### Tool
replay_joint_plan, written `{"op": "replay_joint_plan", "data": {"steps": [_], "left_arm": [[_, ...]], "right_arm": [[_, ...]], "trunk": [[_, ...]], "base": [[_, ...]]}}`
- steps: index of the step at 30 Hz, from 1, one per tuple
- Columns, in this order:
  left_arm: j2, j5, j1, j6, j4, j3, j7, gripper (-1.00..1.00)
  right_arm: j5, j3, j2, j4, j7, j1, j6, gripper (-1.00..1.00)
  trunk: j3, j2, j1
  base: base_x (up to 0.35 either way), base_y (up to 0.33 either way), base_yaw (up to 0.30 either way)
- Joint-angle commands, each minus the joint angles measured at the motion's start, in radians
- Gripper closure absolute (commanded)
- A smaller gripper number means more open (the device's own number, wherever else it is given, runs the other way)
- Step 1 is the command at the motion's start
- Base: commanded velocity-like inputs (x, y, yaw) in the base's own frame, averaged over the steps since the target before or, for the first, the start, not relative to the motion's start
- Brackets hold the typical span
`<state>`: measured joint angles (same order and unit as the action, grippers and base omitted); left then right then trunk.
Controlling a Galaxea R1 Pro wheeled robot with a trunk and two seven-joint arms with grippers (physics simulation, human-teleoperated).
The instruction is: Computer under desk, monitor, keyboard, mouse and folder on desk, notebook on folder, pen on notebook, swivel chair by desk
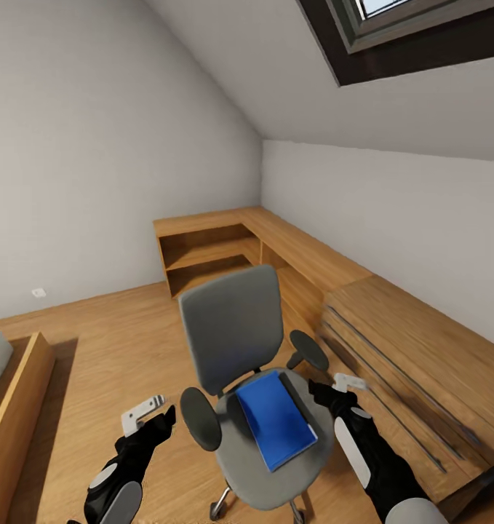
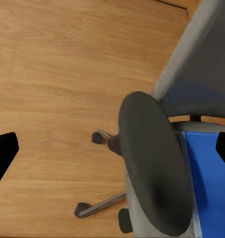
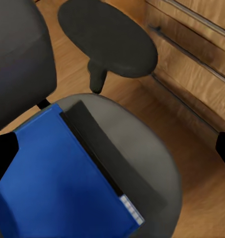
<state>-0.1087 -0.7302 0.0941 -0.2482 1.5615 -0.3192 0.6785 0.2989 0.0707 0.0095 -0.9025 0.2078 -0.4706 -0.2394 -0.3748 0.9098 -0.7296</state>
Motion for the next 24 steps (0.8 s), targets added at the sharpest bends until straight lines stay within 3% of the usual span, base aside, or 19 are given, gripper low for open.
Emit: {"op": "replay_joint_plan", "data": {"steps": [1, 5, 15, 19, 21, 24], "left_arm": [[-0.001, -0.004, 0.002, -0.003, 0.001, -0.002, 0.007, -1.0], [0.0, -0.005, 0.001, -0.003, 0.0, -0.001, 0.008, -1.0], [-0.002, -0.007, 0.001, -0.002, 0.0, 0.004, 0.009, -1.0], [-0.002, -0.056, 0.001, -0.003, 0.0, 0.046, 0.008, -1.0], [-0.003, -0.111, 0.001, -0.005, 0.0, 0.081, 0.007, -1.0], [-0.003, -0.12, 0.001, -0.005, 0.0, 0.086, 0.006, -1.0]], "right_arm": [[0.009, 0.002, -0.002, -0.002, 0.008, 0.0, -0.003, -1.0], [0.009, 0.001, -0.006, -0.001, 0.008, 0.0, 0.001, -1.0], [0.008, 0.001, -0.007, 0.0, 0.008, 0.0, 0.003, -1.0], [0.01, 0.001, -0.006, -0.001, 0.01, 0.0, 0.004, -1.0], [0.012, 0.001, -0.004, -0.002, 0.013, 0.0, 0.005, -1.0], [0.012, 0.001, -0.002, -0.002, 0.014, 0.0, 0.005, -1.0]], "trunk": [[-0.005, 0.008, -0.004], [-0.021, 0.036, -0.019], [-0.052, 0.106, -0.058], [-0.065, 0.134, -0.073], [-0.071, 0.148, -0.081], [-0.081, 0.169, -0.092]], "base": [[0.0, 0.0, 0.242], [0.0, 0.0, 0.179], [0.0, 0.0, 0.015], [0.0, 0.0, 0.0], [0.0, 0.0, 0.0], [0.0, 0.0, 0.055]]}}
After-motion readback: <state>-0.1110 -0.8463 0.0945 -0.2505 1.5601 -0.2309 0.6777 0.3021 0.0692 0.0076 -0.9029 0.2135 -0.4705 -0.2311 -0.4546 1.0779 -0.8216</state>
